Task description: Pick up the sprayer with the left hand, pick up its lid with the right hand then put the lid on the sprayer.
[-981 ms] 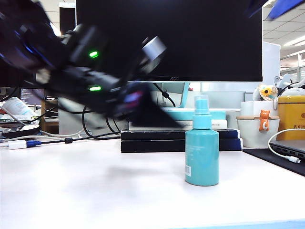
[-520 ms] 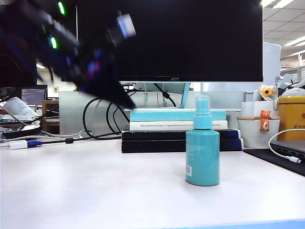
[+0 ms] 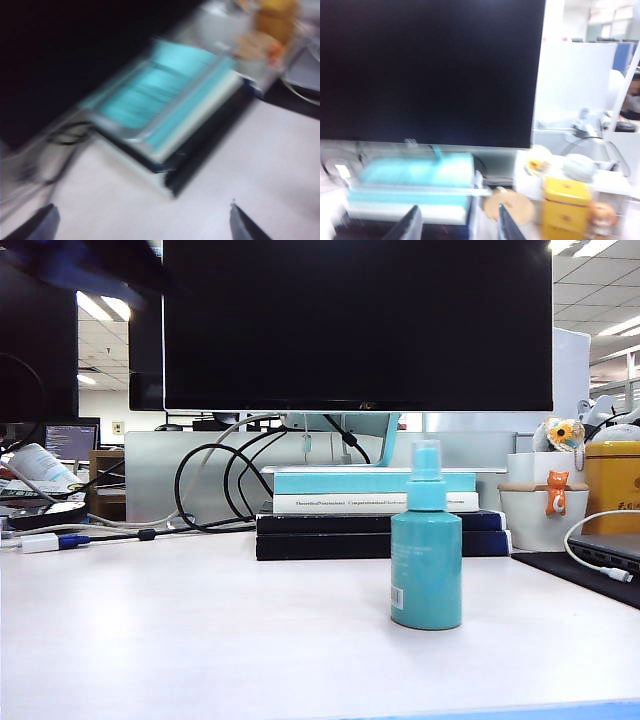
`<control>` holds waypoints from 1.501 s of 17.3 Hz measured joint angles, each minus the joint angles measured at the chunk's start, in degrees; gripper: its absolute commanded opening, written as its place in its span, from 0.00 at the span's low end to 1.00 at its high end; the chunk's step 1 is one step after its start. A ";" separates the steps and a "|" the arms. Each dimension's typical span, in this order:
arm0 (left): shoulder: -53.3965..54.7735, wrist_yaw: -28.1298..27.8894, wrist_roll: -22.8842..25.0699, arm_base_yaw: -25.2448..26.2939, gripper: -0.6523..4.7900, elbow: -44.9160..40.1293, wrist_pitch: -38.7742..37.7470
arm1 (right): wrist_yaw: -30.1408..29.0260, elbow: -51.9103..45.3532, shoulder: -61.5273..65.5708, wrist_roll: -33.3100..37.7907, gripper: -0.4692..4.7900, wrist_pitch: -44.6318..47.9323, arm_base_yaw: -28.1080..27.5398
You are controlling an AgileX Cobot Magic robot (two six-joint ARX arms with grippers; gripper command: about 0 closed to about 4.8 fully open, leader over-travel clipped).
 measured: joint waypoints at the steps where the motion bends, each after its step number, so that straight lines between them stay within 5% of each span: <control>1: -5.33 0.87 -0.42 4.02 0.89 -3.50 0.46 | 0.00 -3.54 -3.04 2.12 0.47 3.89 0.00; 6: -26.05 5.03 -9.33 21.62 0.89 -16.94 7.58 | -4.50 -11.93 -8.55 3.04 0.40 12.04 0.00; 9: -38.97 2.27 -14.93 23.32 0.85 -25.62 8.04 | -8.39 -17.27 -8.55 3.85 0.24 12.96 0.07; 13: -55.19 -6.93 -19.82 23.28 0.82 -31.91 6.34 | -3.82 -24.09 -8.55 4.87 0.08 15.32 0.02; 16: -59.19 -12.92 -22.32 23.34 0.61 -32.35 3.52 | 1.42 -27.80 -8.52 6.29 0.08 15.69 0.02; 19: -59.19 -23.93 -24.68 23.30 0.55 -32.65 -9.64 | 3.04 -29.99 -8.57 7.04 0.08 13.46 -0.02; 21: -59.19 -25.99 -24.81 23.30 0.09 -32.65 -9.53 | 3.04 -29.99 -8.57 6.99 0.09 9.92 -0.02; 26: -59.21 -22.36 -23.54 23.34 0.11 -35.39 -10.34 | 2.67 -29.99 -8.59 8.04 0.09 8.81 -0.02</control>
